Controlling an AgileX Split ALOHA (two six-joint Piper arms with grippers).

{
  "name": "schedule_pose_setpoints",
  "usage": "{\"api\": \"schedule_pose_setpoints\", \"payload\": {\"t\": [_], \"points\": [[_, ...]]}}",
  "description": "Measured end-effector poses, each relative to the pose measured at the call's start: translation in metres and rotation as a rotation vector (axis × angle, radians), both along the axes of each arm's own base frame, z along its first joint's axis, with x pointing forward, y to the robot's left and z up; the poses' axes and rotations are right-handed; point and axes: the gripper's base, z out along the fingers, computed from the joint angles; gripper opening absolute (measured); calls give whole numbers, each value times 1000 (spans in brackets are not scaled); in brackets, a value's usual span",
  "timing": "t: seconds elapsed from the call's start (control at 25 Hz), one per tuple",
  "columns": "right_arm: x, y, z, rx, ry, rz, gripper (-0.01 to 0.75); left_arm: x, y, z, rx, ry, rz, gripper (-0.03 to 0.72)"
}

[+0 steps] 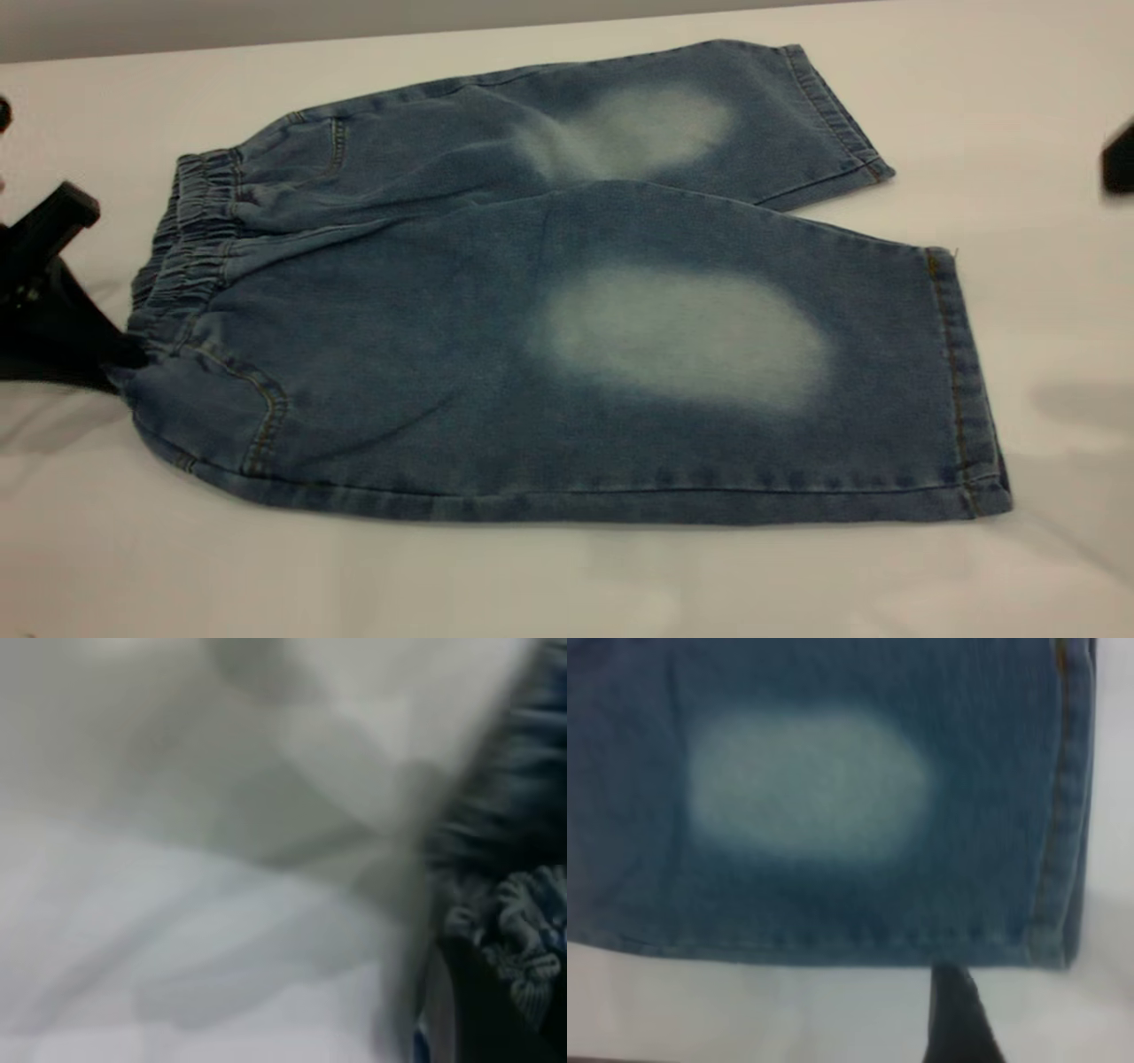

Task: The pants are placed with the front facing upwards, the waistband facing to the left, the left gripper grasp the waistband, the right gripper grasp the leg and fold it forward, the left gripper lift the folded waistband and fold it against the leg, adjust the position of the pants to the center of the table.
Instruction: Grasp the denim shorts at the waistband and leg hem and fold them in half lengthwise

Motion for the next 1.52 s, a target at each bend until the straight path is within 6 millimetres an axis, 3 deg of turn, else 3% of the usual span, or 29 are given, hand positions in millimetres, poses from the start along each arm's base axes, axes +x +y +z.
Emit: {"api": "schedule_pose_setpoints", "payload": {"t": [0.4, 0.64, 1.16, 1.52], "points": [[16, 6, -72, 3, 288, 34, 357, 6, -2, 44, 10, -150, -29, 127], [18, 17, -101, 118, 377, 61, 357, 6, -2, 54, 16, -188, -31, 127], [14, 22, -148, 170, 490, 65, 357, 8, -5, 58, -25, -225, -33, 127], [19, 19, -150, 137, 424, 60, 357, 8, -6, 59, -34, -222, -37, 127]]}}
